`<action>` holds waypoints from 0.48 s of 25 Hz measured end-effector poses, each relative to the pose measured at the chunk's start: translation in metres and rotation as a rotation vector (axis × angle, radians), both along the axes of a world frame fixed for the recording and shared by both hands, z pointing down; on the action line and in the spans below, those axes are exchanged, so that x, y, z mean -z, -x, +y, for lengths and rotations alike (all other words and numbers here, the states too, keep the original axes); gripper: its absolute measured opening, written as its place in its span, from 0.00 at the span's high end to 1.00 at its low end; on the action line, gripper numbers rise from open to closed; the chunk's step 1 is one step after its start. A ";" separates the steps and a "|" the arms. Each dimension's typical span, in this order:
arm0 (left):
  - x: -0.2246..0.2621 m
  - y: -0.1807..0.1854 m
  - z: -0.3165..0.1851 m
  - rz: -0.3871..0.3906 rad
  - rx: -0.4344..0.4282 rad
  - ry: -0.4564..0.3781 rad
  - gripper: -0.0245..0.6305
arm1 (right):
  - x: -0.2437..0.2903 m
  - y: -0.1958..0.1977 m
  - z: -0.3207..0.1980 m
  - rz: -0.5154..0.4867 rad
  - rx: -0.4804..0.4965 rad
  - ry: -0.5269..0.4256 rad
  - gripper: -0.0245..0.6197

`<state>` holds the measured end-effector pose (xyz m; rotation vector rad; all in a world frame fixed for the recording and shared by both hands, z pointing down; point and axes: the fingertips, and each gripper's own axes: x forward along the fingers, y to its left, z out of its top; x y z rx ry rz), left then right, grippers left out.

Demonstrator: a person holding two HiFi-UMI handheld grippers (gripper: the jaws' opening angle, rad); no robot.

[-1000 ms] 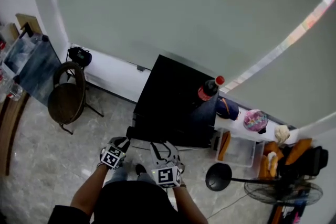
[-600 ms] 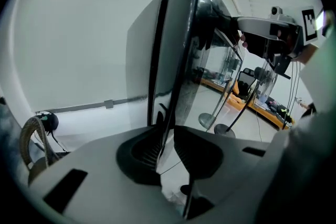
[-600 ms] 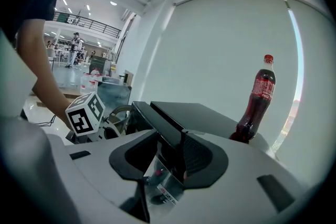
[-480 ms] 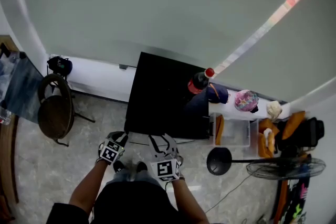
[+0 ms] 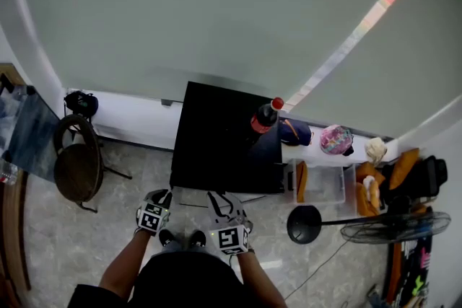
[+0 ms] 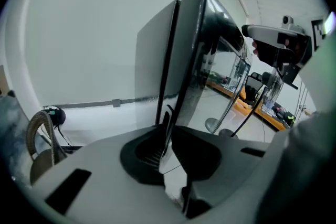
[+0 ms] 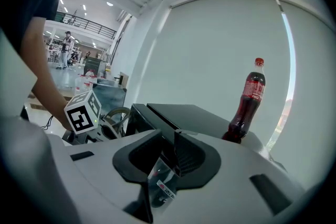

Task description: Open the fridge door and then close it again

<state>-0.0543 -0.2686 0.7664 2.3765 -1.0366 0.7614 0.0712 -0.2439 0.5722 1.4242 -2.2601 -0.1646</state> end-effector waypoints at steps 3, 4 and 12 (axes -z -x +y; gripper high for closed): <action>0.031 0.004 0.013 0.025 -0.023 -0.087 0.95 | 0.006 -0.010 0.018 -0.034 -0.027 -0.007 0.89; 0.045 0.002 0.020 0.040 -0.041 -0.125 0.95 | 0.008 -0.014 0.025 -0.063 -0.043 -0.008 0.91; 0.188 -0.001 0.072 0.275 -0.025 -0.360 0.95 | 0.034 -0.062 0.083 -0.242 -0.164 -0.032 0.94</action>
